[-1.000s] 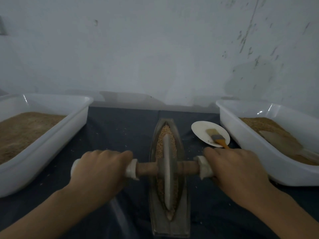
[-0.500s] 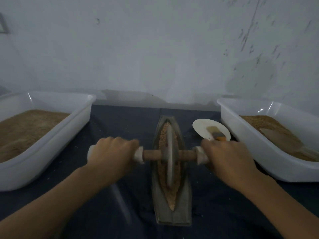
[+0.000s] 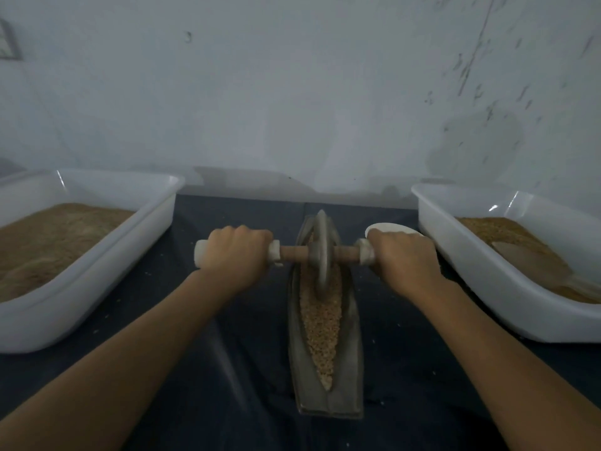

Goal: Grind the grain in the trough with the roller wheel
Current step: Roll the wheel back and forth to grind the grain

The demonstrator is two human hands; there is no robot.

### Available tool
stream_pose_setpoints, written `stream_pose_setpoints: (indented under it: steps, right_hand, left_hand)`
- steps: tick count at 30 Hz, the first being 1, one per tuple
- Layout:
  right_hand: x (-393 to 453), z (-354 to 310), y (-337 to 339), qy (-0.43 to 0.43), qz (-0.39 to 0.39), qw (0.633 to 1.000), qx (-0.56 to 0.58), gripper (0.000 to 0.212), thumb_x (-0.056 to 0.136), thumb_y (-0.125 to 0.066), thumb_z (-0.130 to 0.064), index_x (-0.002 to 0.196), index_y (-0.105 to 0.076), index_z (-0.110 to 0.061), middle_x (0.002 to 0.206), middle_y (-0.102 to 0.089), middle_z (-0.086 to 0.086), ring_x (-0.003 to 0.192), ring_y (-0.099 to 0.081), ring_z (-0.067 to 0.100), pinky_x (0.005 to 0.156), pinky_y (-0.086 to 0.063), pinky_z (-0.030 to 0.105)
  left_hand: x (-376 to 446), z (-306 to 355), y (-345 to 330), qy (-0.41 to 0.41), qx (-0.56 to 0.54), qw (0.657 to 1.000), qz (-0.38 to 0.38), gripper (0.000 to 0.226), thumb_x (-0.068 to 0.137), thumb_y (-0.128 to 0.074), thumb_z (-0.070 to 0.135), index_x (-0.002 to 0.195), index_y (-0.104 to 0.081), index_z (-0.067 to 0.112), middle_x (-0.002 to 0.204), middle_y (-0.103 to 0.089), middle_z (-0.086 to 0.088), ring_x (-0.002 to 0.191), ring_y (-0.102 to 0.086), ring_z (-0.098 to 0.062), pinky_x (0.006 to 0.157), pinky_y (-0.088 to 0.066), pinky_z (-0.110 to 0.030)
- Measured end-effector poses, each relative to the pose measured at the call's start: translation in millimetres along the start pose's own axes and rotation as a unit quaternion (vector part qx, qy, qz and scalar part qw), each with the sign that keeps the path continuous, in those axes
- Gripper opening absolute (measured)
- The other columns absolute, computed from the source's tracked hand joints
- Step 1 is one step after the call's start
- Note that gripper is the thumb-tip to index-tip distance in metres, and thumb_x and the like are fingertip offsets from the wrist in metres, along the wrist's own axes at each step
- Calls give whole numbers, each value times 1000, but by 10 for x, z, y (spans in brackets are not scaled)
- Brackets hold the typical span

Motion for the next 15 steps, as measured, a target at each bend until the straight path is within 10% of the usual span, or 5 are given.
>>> stream_pose_setpoints:
  steps: [7,10,15]
  right_hand:
    - [-919,-178,725,77,117,989,44,50,38,-89,-15,65,-48,-21,51,-48,-3,38,-44,20,37,-28,23]
    - [-1001,-173,751,83,113,988,58,49,37,-88,-11,62,-46,-19,49,-46,-2,36,-40,19,35,-29,24]
    - [-474,-96,251,37,38,998,-19,32,67,-80,-31,83,-54,-23,71,-61,-2,60,-58,22,48,-36,27]
  left_hand:
    - [-839,72,425,-76,33,996,40,42,65,-74,45,69,-34,32,56,-49,10,47,-51,-15,47,-25,-26]
    - [-987,71,544,-99,23,992,74,50,44,-85,34,61,-38,29,46,-43,8,34,-45,-17,44,-18,-21]
    - [-476,-2,167,-18,33,999,33,33,78,-62,47,73,-34,30,70,-61,5,65,-62,-24,54,-31,-30]
Point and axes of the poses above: each hand's wrist, its own x-axis towards the middle knuckle, its own y-axis out of the back of the hand, z = x × y, the point moved 9 cm from there along x, towards the middle knuckle
